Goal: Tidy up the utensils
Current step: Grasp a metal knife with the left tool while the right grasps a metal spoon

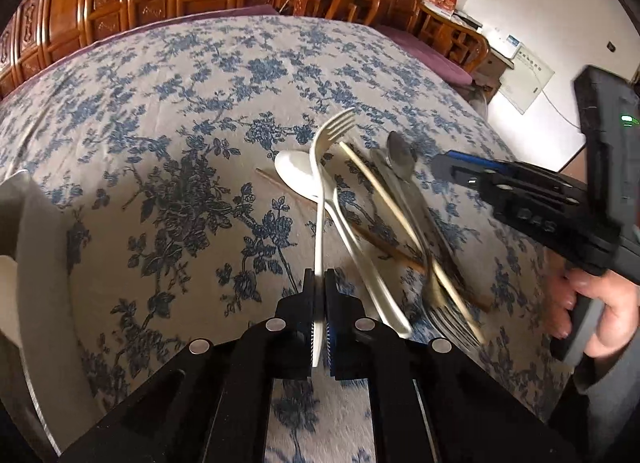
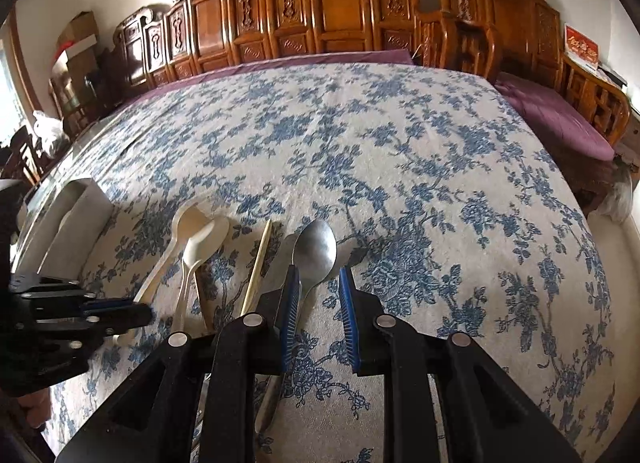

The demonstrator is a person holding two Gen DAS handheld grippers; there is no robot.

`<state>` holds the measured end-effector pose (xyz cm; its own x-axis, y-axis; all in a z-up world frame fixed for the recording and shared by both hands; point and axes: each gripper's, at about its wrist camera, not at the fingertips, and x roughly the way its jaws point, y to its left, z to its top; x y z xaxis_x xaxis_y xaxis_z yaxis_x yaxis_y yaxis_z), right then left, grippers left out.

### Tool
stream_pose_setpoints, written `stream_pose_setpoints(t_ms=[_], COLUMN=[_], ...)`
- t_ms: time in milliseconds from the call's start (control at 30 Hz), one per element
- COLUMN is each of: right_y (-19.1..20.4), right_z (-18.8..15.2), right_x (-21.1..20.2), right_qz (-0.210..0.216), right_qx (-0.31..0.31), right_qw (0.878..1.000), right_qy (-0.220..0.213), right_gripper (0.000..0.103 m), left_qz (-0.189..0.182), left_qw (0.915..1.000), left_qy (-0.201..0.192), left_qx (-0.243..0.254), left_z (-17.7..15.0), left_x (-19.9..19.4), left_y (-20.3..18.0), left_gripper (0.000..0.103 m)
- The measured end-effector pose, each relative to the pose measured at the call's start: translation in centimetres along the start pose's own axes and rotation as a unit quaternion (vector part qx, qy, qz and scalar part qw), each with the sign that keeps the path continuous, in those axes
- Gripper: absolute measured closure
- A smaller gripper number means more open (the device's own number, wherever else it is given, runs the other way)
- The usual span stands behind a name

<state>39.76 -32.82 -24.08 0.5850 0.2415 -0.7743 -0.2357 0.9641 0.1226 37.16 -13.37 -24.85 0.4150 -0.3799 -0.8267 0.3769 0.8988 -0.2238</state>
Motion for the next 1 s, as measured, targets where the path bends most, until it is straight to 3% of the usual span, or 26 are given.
stream_pose_setpoints(t_ms=[233,400,500,800,1000], right_y=[0.1,0.8,1.0,0.4,-0.7], right_z=[0.0,0.7,0.8,1.5,1.5], right_x=[0.4,1.3,2.1,2.5,3.5], right_qz=[-0.004,-0.001,-0.011,-0.027,-0.039], right_qx=[0.010,0.015,0.016,0.037,0.044], right_qw=[1.000,1.000,1.000,0.999,0.998], right_qy=[0.003,0.000,0.004,-0.011,0.001], right_gripper=[0.080,0.069,0.068,0.068,0.068], left_qz=[-0.001,-0.006,-0.007,-0.034,-0.019], left_qw=[0.9990,0.9982,0.9977,0.9970,0.9970], left_qy=[-0.038,-0.056,-0.064,-0.069,-0.074], left_qx=[0.024,0.022,0.021,0.012,0.017], left_z=[-0.9,-2.2,-2.7,-3.2,-3.2], left_x=[-4.2,-6.6,-7.6,-8.3,-8.2], left_y=[-0.5,0.3,0.9,1.4,1.4], left_gripper=[0.099,0.099,0.099,0.099,0.099])
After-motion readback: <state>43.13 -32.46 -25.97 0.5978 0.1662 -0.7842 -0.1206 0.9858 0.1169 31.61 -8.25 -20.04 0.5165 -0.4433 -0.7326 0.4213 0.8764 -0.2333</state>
